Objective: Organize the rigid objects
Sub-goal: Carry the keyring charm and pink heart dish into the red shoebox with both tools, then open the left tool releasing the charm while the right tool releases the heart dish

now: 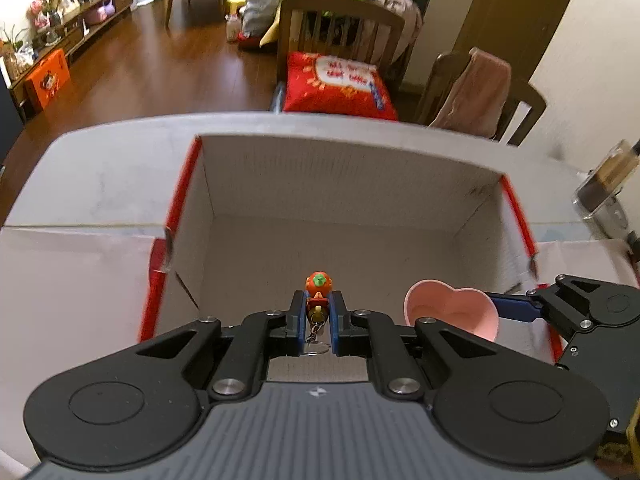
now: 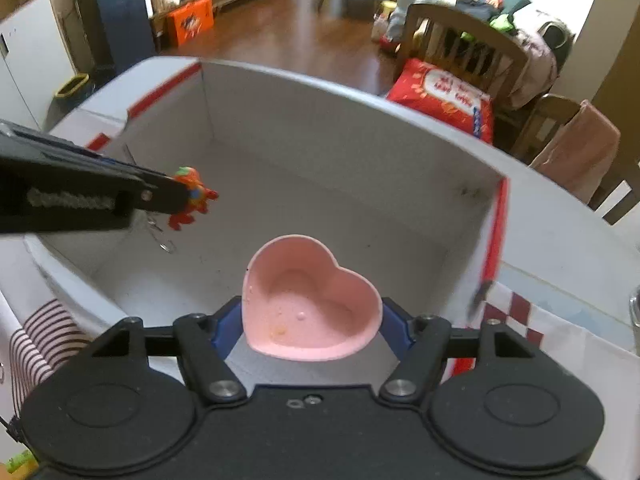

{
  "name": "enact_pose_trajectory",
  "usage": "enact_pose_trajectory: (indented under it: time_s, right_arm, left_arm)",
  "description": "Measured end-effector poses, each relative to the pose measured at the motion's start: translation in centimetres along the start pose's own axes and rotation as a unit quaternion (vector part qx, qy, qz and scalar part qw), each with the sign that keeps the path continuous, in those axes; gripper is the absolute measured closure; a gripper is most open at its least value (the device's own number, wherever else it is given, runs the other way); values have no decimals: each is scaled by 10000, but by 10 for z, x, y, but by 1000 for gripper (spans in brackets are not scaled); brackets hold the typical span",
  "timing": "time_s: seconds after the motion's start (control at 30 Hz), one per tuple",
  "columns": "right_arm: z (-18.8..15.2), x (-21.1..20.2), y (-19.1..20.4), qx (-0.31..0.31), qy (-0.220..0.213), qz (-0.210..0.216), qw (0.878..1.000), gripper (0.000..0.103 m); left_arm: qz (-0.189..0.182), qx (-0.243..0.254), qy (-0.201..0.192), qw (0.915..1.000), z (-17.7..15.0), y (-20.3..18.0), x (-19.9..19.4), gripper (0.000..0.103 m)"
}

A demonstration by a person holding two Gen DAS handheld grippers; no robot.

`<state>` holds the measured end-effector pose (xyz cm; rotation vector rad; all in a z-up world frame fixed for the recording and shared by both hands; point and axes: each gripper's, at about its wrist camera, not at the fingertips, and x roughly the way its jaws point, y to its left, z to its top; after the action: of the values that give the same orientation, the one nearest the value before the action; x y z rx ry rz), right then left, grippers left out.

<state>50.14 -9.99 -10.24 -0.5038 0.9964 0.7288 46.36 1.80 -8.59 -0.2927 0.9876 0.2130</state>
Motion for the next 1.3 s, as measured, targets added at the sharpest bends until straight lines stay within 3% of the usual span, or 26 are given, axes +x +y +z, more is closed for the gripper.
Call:
enact_pose_trajectory:
  time_s: [0.2,0.67,0.87,1.3]
  right_arm:
    - [6,14,8,-146,167,57,9997,33]
    - [9,32,14,-376,796,-33,9961,32]
    - [9,29,12,-367,693,-1,9969,25]
    - [1,-6,7,-174,290,31,9994,25]
  left_arm:
    - [113,-25,468,9988,-2,1,35,92]
    - [-85,-201,862,9960,-7,12,56,92]
    - [-77,-247,1051,9941,-13,17,59,92]
    - [-77,-253,792,9965,-12,12,26,91]
